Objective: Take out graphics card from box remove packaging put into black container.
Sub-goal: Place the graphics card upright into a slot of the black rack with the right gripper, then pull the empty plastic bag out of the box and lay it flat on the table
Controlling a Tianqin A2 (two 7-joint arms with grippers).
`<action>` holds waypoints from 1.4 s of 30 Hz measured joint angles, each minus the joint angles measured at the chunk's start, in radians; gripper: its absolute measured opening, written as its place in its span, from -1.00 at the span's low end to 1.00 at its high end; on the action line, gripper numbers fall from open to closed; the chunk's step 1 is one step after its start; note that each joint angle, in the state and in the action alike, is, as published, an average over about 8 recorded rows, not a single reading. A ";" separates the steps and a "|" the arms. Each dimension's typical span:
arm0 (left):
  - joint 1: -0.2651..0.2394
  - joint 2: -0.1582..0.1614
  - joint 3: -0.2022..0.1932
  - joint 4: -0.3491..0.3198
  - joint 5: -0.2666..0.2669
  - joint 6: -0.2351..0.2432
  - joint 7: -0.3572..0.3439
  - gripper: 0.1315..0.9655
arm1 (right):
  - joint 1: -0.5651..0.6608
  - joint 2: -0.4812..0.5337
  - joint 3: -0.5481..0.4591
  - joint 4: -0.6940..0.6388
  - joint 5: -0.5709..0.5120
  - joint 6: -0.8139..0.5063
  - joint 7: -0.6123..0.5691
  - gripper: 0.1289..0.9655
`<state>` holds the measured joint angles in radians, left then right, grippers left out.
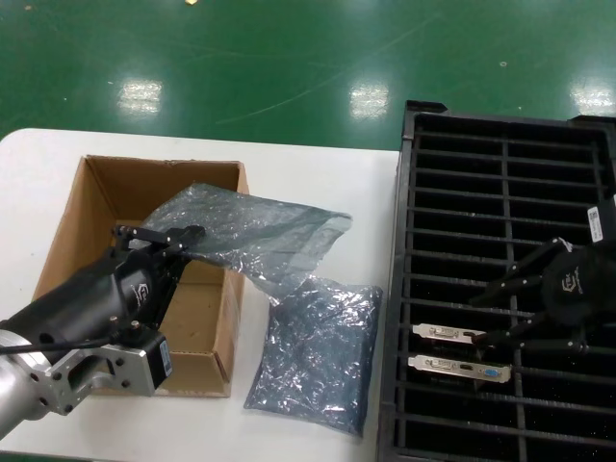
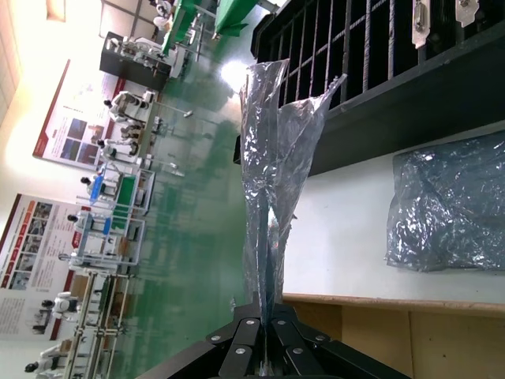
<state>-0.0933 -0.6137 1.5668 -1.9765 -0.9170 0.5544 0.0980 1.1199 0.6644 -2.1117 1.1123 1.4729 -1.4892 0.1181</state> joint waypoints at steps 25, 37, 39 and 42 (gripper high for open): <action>0.000 0.000 0.000 0.000 0.000 0.000 0.000 -0.98 | -0.467 0.074 0.371 0.348 -0.010 0.597 0.017 0.31; -0.012 0.011 -0.007 -0.010 -0.016 0.030 -0.046 -0.98 | -0.626 0.032 0.502 0.384 -0.158 0.804 0.170 0.81; -0.027 0.026 -0.016 -0.018 -0.031 0.064 -0.101 -0.98 | -0.626 0.032 0.503 0.384 -0.159 0.804 0.170 0.83; -0.061 0.066 -0.039 -0.031 -0.058 0.143 -0.223 -0.98 | -0.626 0.032 0.503 0.384 -0.159 0.804 0.170 0.89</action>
<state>-0.1546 -0.5476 1.5275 -2.0074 -0.9754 0.6977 -0.1250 0.4938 0.6962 -1.6092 1.4960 1.3142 -0.6851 0.2884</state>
